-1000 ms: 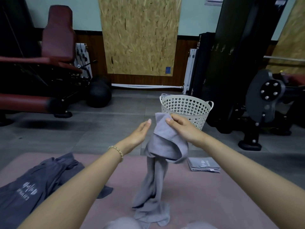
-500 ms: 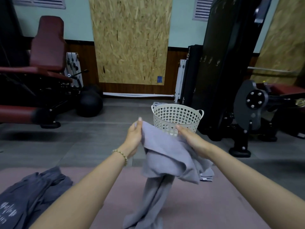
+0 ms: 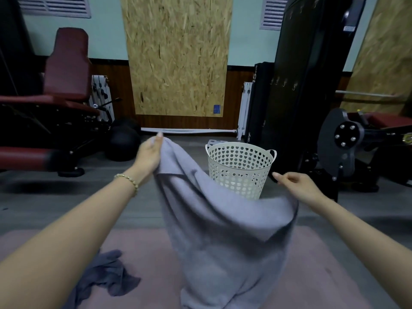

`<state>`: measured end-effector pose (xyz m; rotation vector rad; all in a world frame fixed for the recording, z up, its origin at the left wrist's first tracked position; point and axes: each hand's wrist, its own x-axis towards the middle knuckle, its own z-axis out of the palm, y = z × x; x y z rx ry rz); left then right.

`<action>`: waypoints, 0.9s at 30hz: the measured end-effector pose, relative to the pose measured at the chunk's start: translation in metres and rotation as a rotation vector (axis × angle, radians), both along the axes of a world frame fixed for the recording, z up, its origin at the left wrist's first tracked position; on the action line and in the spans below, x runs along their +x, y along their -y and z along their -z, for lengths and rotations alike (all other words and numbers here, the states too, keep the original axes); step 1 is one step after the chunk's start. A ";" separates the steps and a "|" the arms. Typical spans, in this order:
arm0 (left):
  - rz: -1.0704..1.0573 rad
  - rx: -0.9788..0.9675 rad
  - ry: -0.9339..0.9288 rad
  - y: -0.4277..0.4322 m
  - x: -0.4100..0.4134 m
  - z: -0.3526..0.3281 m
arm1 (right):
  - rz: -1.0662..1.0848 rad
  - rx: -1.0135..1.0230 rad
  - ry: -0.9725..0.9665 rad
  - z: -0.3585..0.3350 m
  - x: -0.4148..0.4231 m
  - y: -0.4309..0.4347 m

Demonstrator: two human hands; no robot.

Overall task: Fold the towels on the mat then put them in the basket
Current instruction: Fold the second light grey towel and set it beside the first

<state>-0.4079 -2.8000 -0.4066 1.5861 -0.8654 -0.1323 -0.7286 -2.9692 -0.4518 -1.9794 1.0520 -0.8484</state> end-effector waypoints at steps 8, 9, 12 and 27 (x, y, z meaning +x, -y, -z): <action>0.390 0.023 0.207 0.023 -0.076 -0.002 | -0.459 -0.079 -0.078 -0.031 0.094 -0.087; 0.384 0.013 0.204 0.022 -0.075 -0.003 | -0.463 -0.125 -0.118 -0.027 0.099 -0.088; 0.340 0.002 0.164 0.014 -0.064 -0.008 | -0.509 -0.061 -0.126 -0.019 0.102 -0.090; 0.594 0.146 -0.193 0.001 -0.062 0.021 | -0.502 0.437 0.032 -0.036 0.112 -0.089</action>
